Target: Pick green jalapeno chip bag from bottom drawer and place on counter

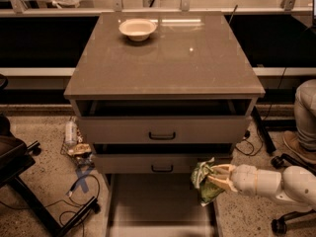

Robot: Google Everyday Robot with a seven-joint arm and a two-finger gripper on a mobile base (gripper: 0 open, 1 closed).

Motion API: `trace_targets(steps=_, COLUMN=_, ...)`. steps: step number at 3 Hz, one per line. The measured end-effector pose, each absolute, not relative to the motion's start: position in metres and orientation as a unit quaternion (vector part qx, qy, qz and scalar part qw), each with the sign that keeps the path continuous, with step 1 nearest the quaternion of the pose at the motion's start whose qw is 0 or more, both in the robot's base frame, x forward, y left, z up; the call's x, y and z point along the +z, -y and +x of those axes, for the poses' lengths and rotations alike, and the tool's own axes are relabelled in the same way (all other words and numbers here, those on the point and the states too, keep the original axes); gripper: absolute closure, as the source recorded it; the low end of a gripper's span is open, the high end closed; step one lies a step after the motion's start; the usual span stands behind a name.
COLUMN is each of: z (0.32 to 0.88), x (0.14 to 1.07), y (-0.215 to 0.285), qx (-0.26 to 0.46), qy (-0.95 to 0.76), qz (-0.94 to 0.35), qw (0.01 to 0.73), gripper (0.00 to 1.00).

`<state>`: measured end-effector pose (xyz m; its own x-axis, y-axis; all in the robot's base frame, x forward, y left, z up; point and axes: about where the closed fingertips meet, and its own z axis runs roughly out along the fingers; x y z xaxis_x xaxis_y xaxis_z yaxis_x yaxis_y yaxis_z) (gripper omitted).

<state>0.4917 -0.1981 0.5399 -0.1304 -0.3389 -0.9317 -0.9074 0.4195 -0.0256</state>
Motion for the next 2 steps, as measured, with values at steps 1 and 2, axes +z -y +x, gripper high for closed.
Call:
trace_targets(steps=1, z=0.4917, x=0.5399, y=0.1980, qx=0.295, qy=-0.691, qz=-0.451, qw=0.481, gripper=1.00)
trace_targets(steps=2, z=0.4939, x=0.5386, y=0.1924, qx=0.307, qy=-0.688, qz=-0.451, qw=0.478, gripper=1.00)
